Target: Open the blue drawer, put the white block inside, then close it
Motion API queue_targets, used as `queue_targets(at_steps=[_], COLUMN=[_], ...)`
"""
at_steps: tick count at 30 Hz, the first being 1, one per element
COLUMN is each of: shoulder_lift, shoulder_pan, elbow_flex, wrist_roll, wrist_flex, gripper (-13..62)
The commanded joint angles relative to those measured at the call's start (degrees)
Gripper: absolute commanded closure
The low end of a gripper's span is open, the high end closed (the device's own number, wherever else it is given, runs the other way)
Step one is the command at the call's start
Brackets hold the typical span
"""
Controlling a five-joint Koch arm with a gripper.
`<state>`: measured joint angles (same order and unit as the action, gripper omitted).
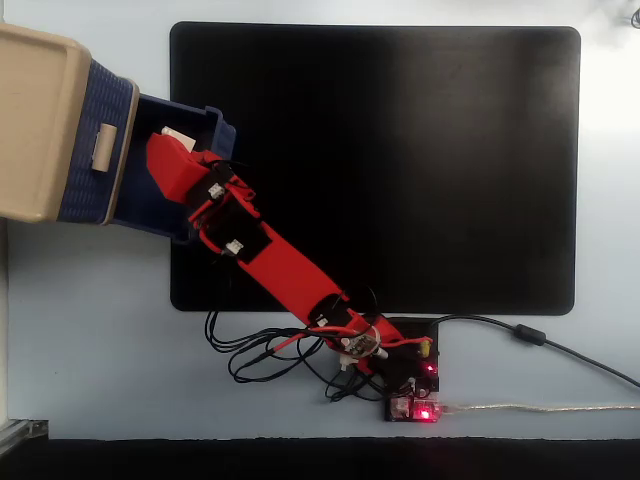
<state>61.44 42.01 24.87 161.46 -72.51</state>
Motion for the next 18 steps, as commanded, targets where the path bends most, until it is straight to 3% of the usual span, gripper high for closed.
queue_targets(at_steps=[1, 3, 4, 10, 14, 18], shoulder_lift=[-1.1, -4.0, -4.7, 1.8, 12.4, 11.8], shoulder_pan=[0.3, 0.4, 0.4, 1.8, 9.7, 15.3], elbow_flex=[-3.2, -5.3, -5.7, -5.5, -5.1, -4.4], wrist_roll=[0.9, -1.0, -1.9, -8.5, -27.1, -42.3], wrist_flex=[4.1, 7.8, 8.6, -1.1, -25.3, -39.9], gripper=[30.1, 16.7, 15.6, 15.5, 15.6, 15.7])
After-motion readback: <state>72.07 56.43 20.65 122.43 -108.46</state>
